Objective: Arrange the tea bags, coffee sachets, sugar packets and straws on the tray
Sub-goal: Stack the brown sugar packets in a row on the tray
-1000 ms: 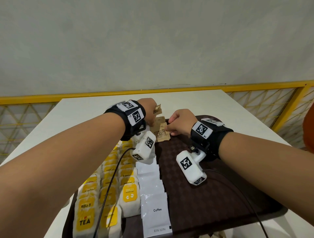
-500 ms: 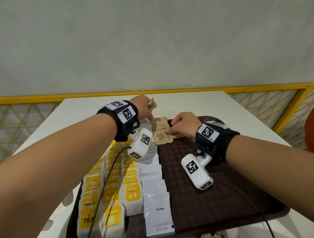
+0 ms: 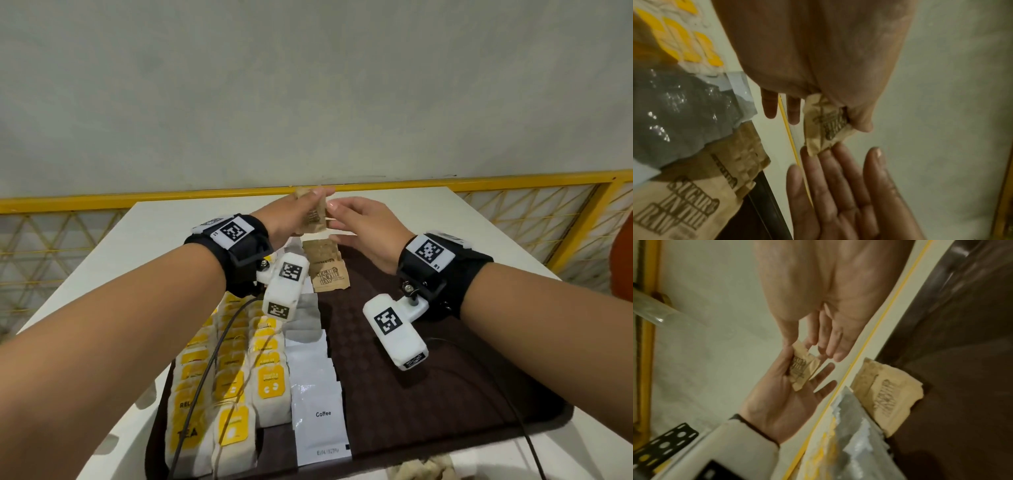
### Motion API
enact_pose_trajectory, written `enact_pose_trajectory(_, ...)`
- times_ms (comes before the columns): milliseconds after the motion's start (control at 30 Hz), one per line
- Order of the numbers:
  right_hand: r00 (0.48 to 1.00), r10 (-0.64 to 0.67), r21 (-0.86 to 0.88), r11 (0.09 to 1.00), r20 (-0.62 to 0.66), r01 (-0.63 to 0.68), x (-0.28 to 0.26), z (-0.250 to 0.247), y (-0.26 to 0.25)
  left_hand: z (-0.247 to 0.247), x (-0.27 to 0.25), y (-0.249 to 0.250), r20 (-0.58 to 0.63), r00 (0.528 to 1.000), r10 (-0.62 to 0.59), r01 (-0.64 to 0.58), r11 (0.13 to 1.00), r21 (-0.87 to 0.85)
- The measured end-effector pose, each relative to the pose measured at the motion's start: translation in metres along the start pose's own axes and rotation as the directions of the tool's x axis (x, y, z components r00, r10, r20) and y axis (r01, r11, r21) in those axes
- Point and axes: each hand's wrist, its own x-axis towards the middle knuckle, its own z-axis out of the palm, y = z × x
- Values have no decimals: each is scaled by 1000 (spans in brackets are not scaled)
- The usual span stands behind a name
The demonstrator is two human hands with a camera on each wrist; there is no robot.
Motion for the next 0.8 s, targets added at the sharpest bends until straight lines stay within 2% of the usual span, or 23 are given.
enact_pose_trajectory(100, 999, -11, 95, 996, 46, 7, -5, 7, -9, 2, -4, 4, 79, 997, 15, -8, 996, -87)
enact_pose_trajectory(200, 999, 16, 144, 989, 40, -22, -10, 7, -14, 2, -11, 10, 89, 996, 19, -5, 988, -157)
enact_pose_trajectory(333, 986, 58, 231, 969, 155, -93, -17, 6, -21, -4, -13, 7, 84, 995, 48, -37, 992, -121)
enact_pose_trajectory(400, 982, 26, 214, 975, 190, -67, -20, 8, -23, -5, -15, 8, 104, 992, 67, -60, 996, -72)
enact_pose_trajectory(467, 990, -6, 163, 986, 144, -18, -20, 9, -23, -2, -17, 12, 91, 993, 76, -76, 997, 0)
enact_pose_trajectory(533, 997, -5, 118, 993, 83, -5, -19, 8, -25, -2, -20, 16, 12, 993, 116, -116, 993, 29)
enact_pose_trajectory(633, 999, 29, 190, 981, 42, -36, -19, 2, -26, -9, -21, 18, -109, 982, 156, -157, 988, 4)
enact_pose_trajectory(800, 999, 37, 211, 977, 27, -42, -24, -6, -21, -16, -25, 22, -81, 994, 71, -64, 995, 80)
